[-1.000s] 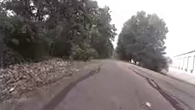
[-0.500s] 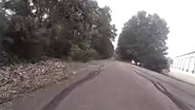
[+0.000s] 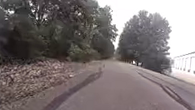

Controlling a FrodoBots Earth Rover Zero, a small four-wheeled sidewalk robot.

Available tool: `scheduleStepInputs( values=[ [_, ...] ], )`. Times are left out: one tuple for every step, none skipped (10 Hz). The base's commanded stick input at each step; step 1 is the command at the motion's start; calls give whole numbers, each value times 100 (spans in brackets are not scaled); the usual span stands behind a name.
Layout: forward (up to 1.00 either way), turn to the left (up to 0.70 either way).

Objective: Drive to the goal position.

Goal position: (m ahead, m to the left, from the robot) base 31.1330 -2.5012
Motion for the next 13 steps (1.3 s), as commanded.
scheduleStepInputs(
  values=[
    [70, 0],
    [70, 0],
    [70, 0],
    [70, -11],
    [70, -34],
    [70, -34],
    [70, -34],
    [70, -34],
    [70, -10],
    [70, 0],
    [70, 0],
    [70, 0],
    [70, 0]
  ],
)
